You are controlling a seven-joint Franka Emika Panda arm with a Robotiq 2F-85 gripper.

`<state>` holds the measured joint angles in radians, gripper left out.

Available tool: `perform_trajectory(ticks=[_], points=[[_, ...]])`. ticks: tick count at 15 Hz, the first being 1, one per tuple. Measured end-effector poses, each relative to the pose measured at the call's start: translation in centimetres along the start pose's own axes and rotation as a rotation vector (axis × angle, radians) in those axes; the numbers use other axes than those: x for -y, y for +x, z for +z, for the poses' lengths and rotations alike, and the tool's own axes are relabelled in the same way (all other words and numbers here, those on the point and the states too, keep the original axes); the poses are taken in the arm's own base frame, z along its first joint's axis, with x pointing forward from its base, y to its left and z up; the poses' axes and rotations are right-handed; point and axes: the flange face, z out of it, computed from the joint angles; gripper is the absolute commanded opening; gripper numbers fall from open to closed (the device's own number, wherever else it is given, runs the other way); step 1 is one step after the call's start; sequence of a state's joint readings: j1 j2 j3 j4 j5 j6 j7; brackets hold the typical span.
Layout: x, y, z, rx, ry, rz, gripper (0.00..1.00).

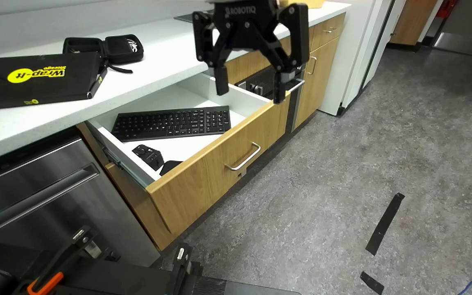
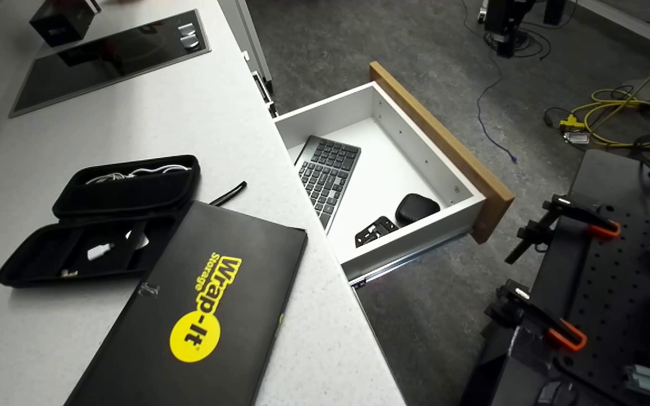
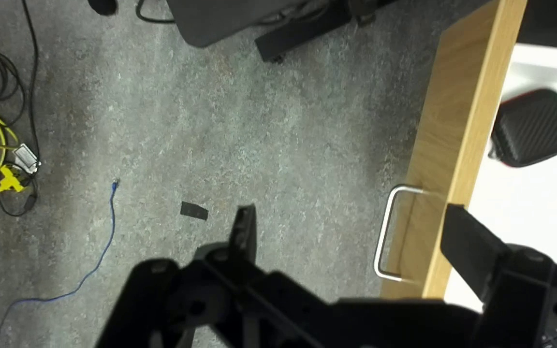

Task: Close the open drawer

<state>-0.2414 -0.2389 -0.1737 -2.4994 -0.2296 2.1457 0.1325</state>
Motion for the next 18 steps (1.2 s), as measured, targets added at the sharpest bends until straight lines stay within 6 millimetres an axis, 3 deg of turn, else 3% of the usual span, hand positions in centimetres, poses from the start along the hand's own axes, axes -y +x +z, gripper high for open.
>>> perform_trajectory(ticks=[5, 11, 14, 18], points=[[-2.3, 6.1, 6.2, -0.114, -0.008, 0.177, 1.00], [-2.7, 13.3, 16.0, -0.135, -0.051, 0.327, 1.00], [-1.6, 16.1, 19.8, -0.110, -0.014, 0.376, 1.00], [2.1, 18.2, 20.9, -0.023, 0.098, 0.349, 1.00]])
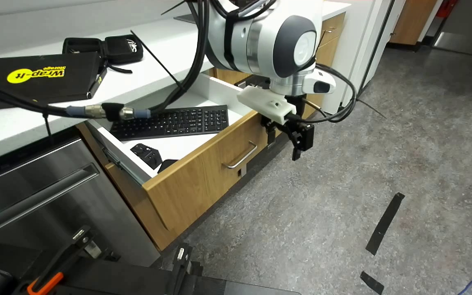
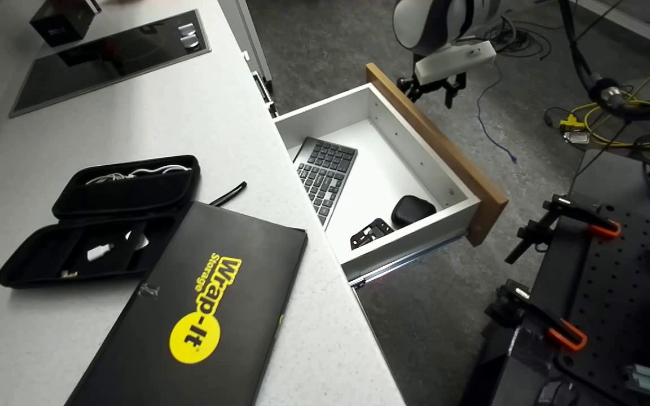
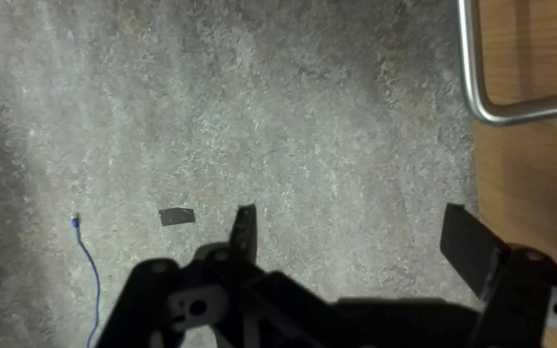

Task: Close the open drawer

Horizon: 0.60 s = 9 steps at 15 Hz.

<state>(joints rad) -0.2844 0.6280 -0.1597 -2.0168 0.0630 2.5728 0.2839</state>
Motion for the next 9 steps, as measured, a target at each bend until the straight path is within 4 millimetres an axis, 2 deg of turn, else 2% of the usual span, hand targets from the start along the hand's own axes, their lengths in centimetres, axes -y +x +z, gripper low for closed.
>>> perform_trajectory(ticks=[2, 6, 9], points=[[1.9, 0.0, -0.4, 0.069, 0.056, -0.034, 1.00], [7.0, -0.5, -1.3, 0.183, 0.118, -0.101, 1.00], [10.7, -0.6, -0.9, 0.234, 0.127, -0.146, 1.00]])
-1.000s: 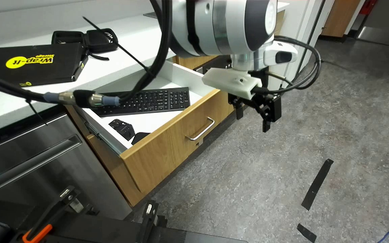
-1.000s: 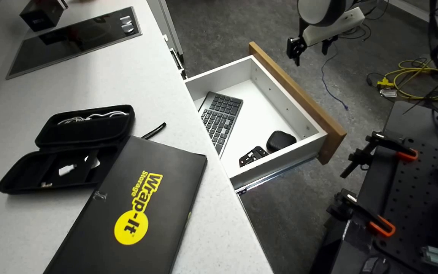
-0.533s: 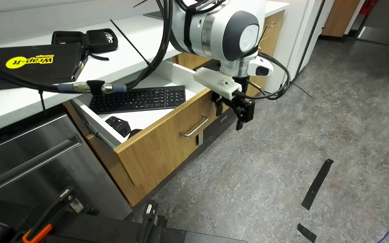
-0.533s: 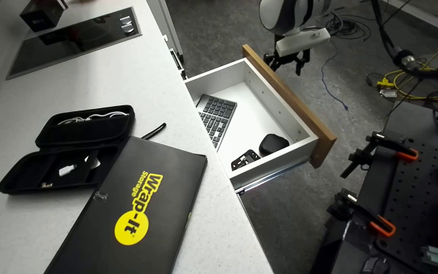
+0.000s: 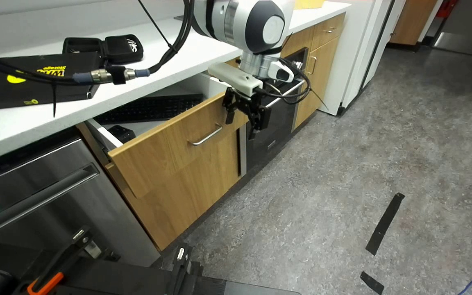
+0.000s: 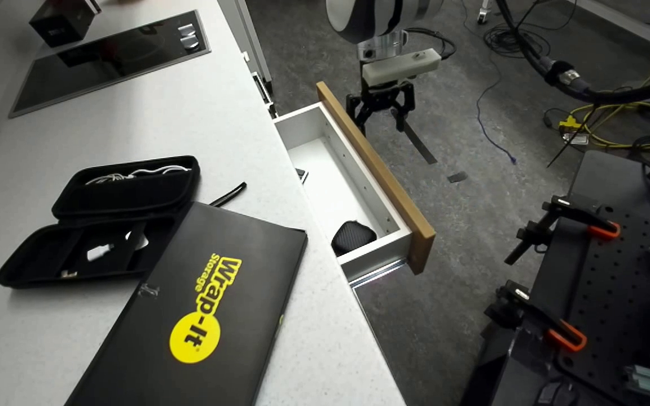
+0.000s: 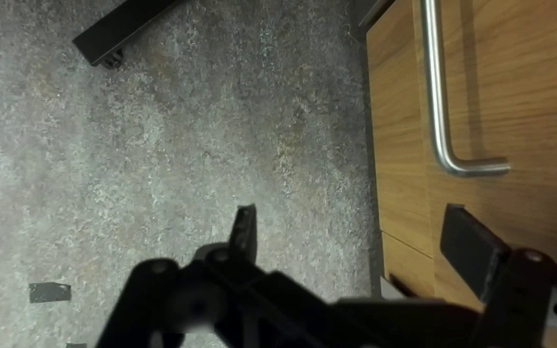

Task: Close the open drawer

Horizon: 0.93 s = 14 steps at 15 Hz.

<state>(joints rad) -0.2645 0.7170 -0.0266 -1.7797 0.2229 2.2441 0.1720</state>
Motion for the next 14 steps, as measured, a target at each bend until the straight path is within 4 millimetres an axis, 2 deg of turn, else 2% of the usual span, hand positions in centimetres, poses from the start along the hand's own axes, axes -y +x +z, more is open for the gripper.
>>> perform_trajectory(ticks=[2, 4, 9, 12, 14], points=[[1.8, 0.4, 0.8, 0.031, -0.001, -0.022, 1.00], [2.7, 0.7, 1.3, 0.036, 0.000, -0.032, 1.00], [2.4, 1.0, 1.4, 0.034, 0.001, -0.044, 1.00], [2.6, 1.0, 1.6, 0.052, 0.080, -0.042, 1.00], [3.4, 1.0, 2.2, 0.068, 0.137, -0.046, 1.00]])
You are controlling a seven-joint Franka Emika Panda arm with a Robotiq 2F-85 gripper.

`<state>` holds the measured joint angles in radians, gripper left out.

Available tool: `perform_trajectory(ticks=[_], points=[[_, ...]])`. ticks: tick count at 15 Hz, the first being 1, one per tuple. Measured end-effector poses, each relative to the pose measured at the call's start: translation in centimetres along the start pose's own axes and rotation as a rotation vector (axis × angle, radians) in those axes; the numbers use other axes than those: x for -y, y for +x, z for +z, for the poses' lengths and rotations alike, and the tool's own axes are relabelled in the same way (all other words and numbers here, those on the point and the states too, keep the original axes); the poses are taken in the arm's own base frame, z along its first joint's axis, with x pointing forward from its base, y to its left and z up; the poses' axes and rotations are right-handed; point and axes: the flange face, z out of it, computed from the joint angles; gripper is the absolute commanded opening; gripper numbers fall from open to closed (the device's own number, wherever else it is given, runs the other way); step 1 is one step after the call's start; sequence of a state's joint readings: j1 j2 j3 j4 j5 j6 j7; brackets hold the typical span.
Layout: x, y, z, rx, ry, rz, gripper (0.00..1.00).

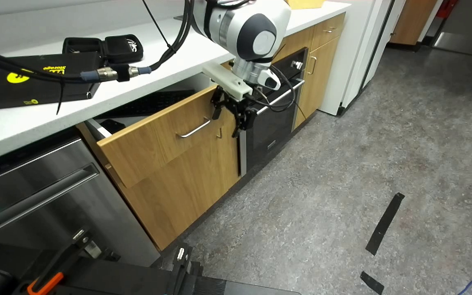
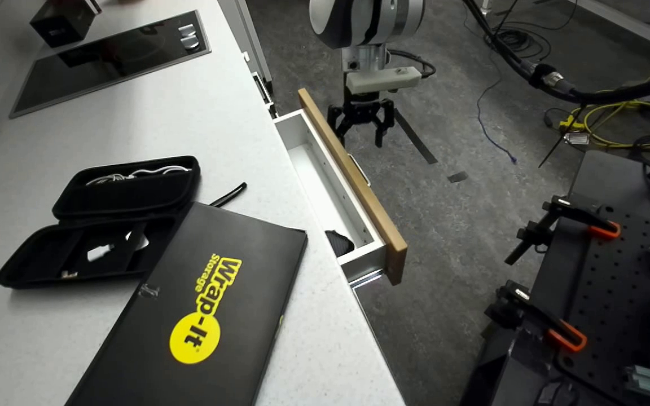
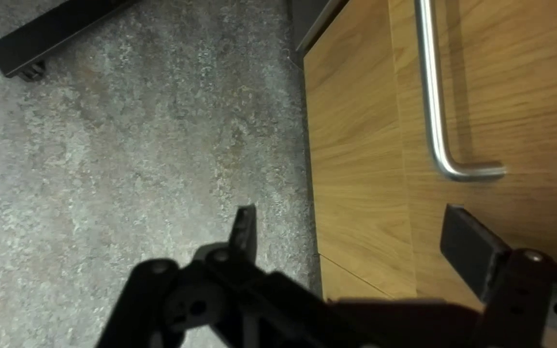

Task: Close the open drawer

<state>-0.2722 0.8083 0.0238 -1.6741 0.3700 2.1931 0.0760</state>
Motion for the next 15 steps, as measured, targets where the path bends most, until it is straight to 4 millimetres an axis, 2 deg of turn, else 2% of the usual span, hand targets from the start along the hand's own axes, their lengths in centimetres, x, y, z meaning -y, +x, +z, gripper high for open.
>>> perform_trajectory(ticks=[4, 10, 15], points=[[3.7, -0.5, 2.1, 0.031, 0.065, -0.050, 1.00], [9.6, -0.2, 3.8, 0.027, 0.105, -0.132, 1.00], [10.1, -0.1, 4.0, 0.026, 0.099, -0.137, 1.00]])
